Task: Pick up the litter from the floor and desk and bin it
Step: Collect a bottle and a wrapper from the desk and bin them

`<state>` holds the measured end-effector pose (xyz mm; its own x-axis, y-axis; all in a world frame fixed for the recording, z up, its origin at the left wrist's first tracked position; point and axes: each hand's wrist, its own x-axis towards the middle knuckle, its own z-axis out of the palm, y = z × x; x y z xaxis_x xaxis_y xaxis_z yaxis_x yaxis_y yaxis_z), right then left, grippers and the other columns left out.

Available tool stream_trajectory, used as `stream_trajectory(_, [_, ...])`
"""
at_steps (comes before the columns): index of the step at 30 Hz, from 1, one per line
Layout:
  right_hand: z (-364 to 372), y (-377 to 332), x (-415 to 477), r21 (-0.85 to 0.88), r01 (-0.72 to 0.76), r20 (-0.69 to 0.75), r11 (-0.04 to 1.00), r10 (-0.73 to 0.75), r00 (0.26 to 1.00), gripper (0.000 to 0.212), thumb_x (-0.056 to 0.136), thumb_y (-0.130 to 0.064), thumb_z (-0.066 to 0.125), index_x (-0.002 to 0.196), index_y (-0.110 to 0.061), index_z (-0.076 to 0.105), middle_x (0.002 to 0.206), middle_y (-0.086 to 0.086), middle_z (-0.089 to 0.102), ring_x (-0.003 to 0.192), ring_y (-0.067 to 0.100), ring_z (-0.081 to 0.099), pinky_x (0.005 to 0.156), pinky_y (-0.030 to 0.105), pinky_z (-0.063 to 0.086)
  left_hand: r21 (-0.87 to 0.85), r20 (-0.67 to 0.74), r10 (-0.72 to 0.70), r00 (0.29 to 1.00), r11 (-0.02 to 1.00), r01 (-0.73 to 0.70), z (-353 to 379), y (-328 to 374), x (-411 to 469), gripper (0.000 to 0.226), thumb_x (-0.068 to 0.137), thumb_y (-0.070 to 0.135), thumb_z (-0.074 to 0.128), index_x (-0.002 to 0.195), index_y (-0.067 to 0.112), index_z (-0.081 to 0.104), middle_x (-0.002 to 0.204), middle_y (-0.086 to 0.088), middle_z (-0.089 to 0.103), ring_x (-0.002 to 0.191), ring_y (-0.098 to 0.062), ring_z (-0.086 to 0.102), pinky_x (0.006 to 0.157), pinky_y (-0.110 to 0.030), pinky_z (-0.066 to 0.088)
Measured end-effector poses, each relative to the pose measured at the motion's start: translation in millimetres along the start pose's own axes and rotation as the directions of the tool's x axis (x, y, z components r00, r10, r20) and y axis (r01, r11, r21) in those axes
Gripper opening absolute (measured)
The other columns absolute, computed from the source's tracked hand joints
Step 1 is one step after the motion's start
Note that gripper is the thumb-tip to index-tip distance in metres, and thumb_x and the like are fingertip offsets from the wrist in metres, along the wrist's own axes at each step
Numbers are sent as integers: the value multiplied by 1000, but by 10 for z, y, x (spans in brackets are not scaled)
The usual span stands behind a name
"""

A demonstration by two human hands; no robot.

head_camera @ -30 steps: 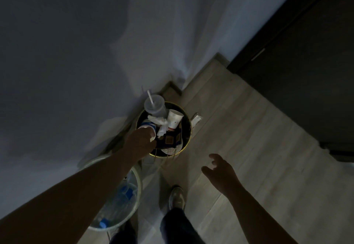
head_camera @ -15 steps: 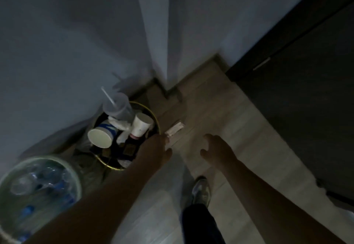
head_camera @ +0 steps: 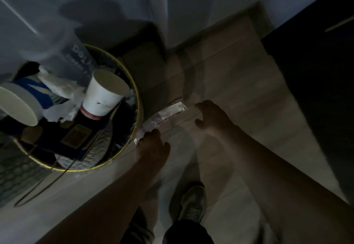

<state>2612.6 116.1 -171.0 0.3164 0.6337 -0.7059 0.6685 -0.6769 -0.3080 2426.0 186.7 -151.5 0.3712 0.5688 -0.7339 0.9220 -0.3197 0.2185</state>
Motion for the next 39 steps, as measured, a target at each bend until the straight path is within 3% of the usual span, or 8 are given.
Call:
stream_trajectory(4, [295,-21,306,-3,69,-2,998,-69,998,57,88,-29,61,141,-16,43,144,13,37,128,32,43,99,38,44,-21,-31,0,1000,1000,-1,180,-64,194,37,93,31,53,127,15,49,121,-7,56,103,-21,58,76,-25,41])
stream_trajectory(12, [626,-64,584,-20,52,38,998,-51,998,59,86,-34,62,140,-18,43,148,9,36,135,30,34,104,39,41,-17,-17,-9,1000,1000,9,255,-175,375,39,93,30,53,129,15,47,128,-7,53,111,-23,55,91,-34,47])
stream_trajectory(19, [587,-50,503,35,50,-23,998,-49,999,47,84,-22,62,127,-8,54,134,12,47,121,30,47,92,31,45,-35,-4,-14,1000,999,14,211,-207,352,39,93,28,54,130,16,46,130,-6,52,115,-23,53,95,-35,46])
stream_trajectory(29, [-250,-209,-529,-26,37,-118,999,-40,992,52,85,-20,62,133,-8,49,132,10,46,119,26,46,87,27,42,-91,8,29,1000,995,-28,-319,41,-367,37,90,26,55,125,16,52,122,-7,58,110,-23,57,92,-30,46])
stream_trajectory(35, [-845,-556,-1358,-119,47,-101,992,-59,993,37,87,-19,56,122,-7,52,126,9,47,113,27,48,77,23,36,-102,-3,58,998,993,-58,-934,86,-1057,37,90,26,54,125,15,51,124,-7,57,114,-24,55,93,-29,43])
stream_trajectory(39, [-1180,-909,-1852,-139,85,-117,987,-102,988,31,87,-17,54,116,-9,55,122,7,49,110,25,49,77,25,40,-176,-48,30,998,984,-38,-1367,18,-1479,34,87,23,58,119,13,56,118,-8,60,109,-25,57,88,-28,44])
